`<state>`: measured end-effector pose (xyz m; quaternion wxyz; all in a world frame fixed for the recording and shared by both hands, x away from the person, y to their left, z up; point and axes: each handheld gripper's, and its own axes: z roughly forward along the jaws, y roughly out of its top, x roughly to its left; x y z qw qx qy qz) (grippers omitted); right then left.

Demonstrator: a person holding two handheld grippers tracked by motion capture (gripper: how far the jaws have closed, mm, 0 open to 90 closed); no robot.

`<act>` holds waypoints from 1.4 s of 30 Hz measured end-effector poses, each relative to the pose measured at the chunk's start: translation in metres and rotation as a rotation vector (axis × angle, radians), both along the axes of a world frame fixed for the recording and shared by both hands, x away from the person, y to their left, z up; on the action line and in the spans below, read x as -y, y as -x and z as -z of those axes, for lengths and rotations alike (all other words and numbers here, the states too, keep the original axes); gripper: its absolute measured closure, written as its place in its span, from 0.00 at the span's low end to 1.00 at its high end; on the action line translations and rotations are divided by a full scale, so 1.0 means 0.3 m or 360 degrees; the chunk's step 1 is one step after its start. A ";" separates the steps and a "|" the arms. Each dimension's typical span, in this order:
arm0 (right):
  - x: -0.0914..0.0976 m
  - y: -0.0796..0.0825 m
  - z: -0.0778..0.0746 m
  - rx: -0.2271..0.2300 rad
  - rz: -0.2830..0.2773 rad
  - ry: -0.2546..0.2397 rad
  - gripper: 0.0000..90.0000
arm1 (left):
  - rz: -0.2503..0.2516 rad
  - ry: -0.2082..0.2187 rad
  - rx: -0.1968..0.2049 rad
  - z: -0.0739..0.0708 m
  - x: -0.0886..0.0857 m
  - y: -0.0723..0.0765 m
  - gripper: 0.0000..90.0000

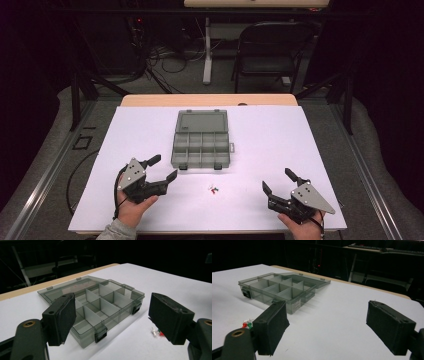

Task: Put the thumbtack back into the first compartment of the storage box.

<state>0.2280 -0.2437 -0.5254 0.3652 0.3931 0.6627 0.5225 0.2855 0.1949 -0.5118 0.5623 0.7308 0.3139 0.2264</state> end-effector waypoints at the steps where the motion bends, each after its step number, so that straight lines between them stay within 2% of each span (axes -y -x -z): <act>1: 0.001 -0.001 0.002 -0.0007 -0.0007 0.0001 0.19 | 0.0006 -0.0014 -0.0015 0.007 -0.001 -0.005 0.24; 8: -0.009 -0.004 0.011 -0.0014 -0.0049 0.0018 0.18 | 0.0028 -0.0013 -0.0051 0.014 0.010 -0.005 0.24; 9: -0.010 -0.004 0.011 -0.0023 -0.0056 0.0011 0.18 | 0.0021 -0.0026 -0.0087 0.016 0.016 -0.006 0.24; 12: -0.011 -0.006 0.013 -0.0023 -0.0063 0.0025 0.18 | 0.0012 -0.0035 -0.0121 0.015 0.023 -0.014 0.24; 17: -0.015 -0.007 0.015 -0.0044 -0.0075 0.0016 0.17 | 0.0023 -0.0024 -0.0149 -0.013 0.035 -0.036 0.24; 18: -0.017 -0.010 0.016 -0.0055 -0.0080 -0.0013 0.17 | 0.0028 -0.0036 -0.0159 -0.023 0.043 -0.042 0.25; 21: -0.017 -0.012 0.019 -0.0063 -0.0089 -0.0020 0.16 | 0.0059 -0.0073 -0.0194 -0.055 0.084 -0.065 0.31; 23: -0.017 -0.012 0.026 -0.0058 -0.0092 0.0002 0.16 | 0.0066 -0.0082 -0.0192 -0.061 0.097 -0.070 0.36; 24: -0.016 -0.010 0.028 -0.0062 -0.0100 -0.0002 0.16 | 0.0082 -0.0082 -0.0195 -0.071 0.123 -0.082 0.38; 27: -0.014 -0.007 0.025 -0.0055 -0.0112 -0.0035 0.16 | 0.0086 -0.0073 -0.0212 -0.073 0.144 -0.093 0.42; 30: -0.014 -0.006 0.024 -0.0045 -0.0124 -0.0046 0.16 | 0.0105 -0.0038 -0.0245 -0.064 0.172 -0.108 0.46; 31: -0.013 -0.006 0.025 -0.0049 -0.0127 -0.0038 0.16 | 0.0123 -0.0023 -0.0266 -0.048 0.192 -0.110 0.47; 33: -0.013 -0.007 0.027 -0.0044 -0.0134 -0.0042 0.16 | 0.0136 -0.0022 -0.0273 -0.037 0.201 -0.109 0.48; 34: -0.013 -0.007 0.027 -0.0040 -0.0139 -0.0045 0.16 | 0.0165 -0.0073 -0.0291 -0.015 0.216 -0.104 0.48; 35: -0.013 -0.008 0.027 -0.0037 -0.0143 -0.0048 0.16 | 0.0165 -0.0073 -0.0291 -0.015 0.216 -0.104 0.48; 36: -0.014 -0.008 0.027 -0.0038 -0.0148 -0.0048 0.16 | 0.0179 -0.0101 -0.0302 0.006 0.223 -0.098 0.49; 42: -0.019 -0.006 0.031 -0.0021 -0.0166 -0.0053 0.16 | 0.0222 -0.0144 -0.0357 0.050 0.223 -0.094 0.50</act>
